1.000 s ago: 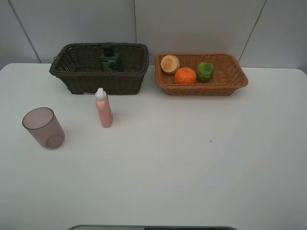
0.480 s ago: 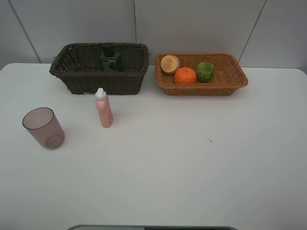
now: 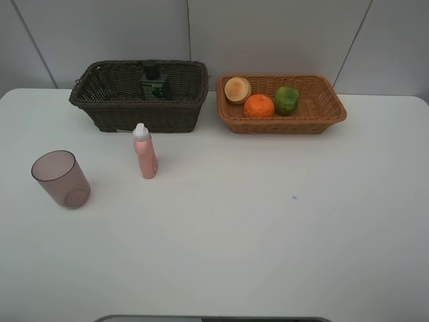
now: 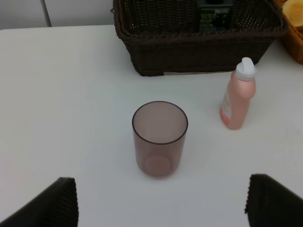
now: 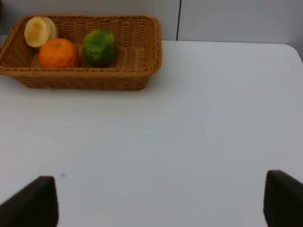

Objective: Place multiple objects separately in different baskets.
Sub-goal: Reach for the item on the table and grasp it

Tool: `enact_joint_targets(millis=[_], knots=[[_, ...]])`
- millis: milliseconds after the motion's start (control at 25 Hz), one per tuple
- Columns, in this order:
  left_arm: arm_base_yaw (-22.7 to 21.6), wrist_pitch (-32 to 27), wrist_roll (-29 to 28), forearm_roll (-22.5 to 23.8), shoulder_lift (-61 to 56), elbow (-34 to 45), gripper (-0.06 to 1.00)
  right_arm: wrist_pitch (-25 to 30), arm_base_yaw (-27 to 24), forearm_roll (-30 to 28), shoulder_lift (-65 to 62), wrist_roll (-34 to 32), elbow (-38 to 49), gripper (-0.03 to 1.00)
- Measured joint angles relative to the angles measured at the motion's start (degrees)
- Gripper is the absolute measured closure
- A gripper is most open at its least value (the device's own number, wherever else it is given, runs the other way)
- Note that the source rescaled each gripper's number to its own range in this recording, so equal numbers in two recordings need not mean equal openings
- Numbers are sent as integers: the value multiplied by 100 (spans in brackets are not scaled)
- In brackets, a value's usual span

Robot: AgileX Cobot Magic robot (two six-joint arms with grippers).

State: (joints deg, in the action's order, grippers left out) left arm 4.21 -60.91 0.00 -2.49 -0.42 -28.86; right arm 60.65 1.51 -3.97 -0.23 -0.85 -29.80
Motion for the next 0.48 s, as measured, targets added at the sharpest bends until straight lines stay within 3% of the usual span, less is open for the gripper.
enact_joint_targets(millis=[480], knots=[[0,0,0,0,0,0,3,0,0,5,0,3,0,12]])
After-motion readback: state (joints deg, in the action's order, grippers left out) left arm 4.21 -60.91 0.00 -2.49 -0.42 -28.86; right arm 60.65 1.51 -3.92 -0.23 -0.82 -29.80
